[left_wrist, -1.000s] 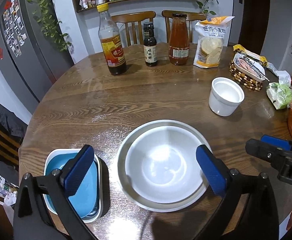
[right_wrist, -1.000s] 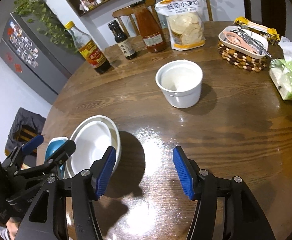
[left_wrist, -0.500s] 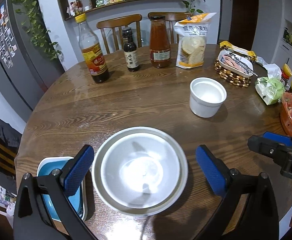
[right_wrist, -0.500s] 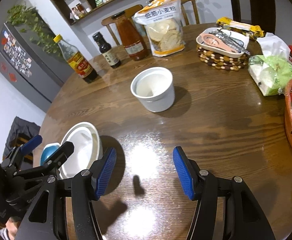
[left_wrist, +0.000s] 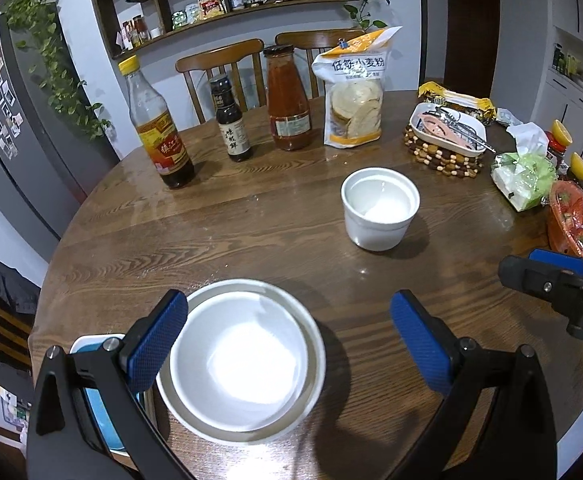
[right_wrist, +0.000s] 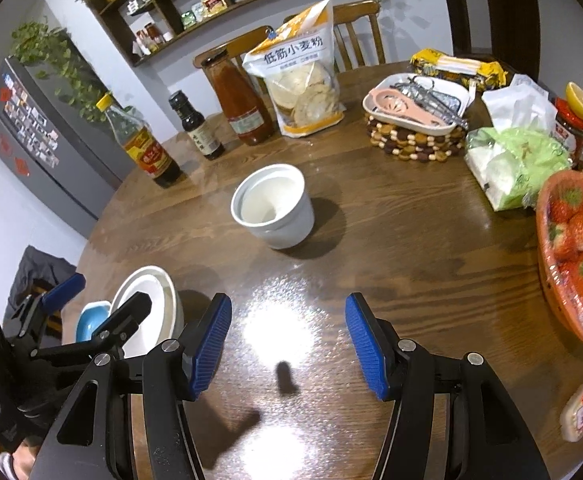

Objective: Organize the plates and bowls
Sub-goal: 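Move the open left gripper toward the small white ramekin cup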

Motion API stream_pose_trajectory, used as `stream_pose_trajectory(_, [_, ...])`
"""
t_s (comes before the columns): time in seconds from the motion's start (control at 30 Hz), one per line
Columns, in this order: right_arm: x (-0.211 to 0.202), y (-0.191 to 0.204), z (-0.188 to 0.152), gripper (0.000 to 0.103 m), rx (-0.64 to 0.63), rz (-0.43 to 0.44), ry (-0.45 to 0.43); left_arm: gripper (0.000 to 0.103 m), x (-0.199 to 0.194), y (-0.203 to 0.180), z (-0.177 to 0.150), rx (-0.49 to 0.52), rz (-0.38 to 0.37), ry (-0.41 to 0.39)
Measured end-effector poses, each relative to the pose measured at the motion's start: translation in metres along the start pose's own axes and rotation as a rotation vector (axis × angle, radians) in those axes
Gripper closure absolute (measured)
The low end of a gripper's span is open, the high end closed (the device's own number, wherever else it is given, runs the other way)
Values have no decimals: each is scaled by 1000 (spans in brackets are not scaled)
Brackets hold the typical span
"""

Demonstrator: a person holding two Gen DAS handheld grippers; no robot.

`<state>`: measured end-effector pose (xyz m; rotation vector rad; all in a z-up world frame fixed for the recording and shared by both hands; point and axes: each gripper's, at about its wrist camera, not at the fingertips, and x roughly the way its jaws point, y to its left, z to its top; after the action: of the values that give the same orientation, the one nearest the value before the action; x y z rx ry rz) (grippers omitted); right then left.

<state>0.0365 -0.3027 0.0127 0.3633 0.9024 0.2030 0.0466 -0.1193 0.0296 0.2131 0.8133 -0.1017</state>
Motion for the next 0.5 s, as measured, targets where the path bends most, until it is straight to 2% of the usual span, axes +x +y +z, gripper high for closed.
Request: stream_pose_trajectory(0.5, [-9,-23,12,43,-15,16,-19,1,2,-26,8,12,9,-3])
